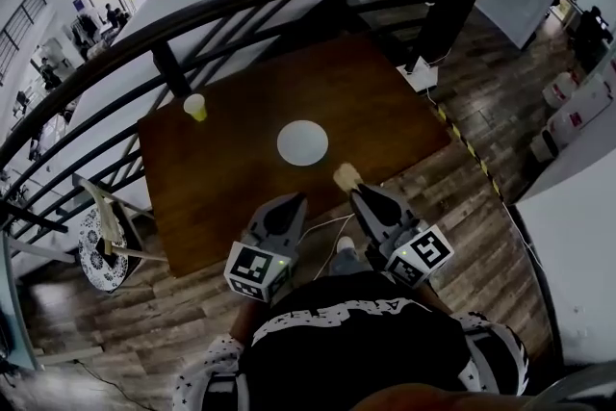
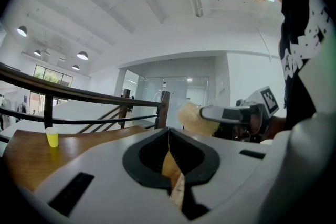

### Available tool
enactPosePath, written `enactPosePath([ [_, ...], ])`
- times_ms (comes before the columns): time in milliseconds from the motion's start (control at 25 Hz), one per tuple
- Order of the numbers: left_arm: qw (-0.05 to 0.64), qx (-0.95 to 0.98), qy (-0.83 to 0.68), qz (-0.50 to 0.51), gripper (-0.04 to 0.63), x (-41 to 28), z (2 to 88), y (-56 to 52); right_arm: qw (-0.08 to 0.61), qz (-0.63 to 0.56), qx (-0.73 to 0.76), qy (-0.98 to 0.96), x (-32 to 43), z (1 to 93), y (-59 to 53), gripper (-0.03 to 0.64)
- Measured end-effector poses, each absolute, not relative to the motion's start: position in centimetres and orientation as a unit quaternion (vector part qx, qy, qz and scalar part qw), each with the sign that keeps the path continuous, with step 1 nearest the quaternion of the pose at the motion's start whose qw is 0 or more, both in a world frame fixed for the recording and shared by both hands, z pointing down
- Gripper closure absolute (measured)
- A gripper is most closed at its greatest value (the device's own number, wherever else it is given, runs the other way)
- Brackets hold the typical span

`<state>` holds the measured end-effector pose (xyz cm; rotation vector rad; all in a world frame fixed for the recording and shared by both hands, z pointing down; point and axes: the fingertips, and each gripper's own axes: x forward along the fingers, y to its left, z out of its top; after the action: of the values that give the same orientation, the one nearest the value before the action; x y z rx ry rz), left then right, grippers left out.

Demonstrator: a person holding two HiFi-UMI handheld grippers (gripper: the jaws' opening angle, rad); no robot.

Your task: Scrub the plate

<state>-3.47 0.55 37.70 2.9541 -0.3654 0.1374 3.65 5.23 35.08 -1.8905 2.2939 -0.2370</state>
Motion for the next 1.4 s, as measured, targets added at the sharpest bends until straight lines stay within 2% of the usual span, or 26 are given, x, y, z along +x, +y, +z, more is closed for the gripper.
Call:
enactPosePath([
  [800, 0.051, 0.98, -0.186, 0.054, 0.58, 6.8, 36.1, -4.6, 0.095, -0.084, -0.565, 0.815, 13.6, 34.1, -1.4, 0.568],
  [1400, 0.044, 0.972, -0.223, 0.06, 0.58, 9.7, 36.3, -7.0, 0.098, -0.087, -0.531, 0.837, 16.7, 34.8, -4.6, 0.568],
])
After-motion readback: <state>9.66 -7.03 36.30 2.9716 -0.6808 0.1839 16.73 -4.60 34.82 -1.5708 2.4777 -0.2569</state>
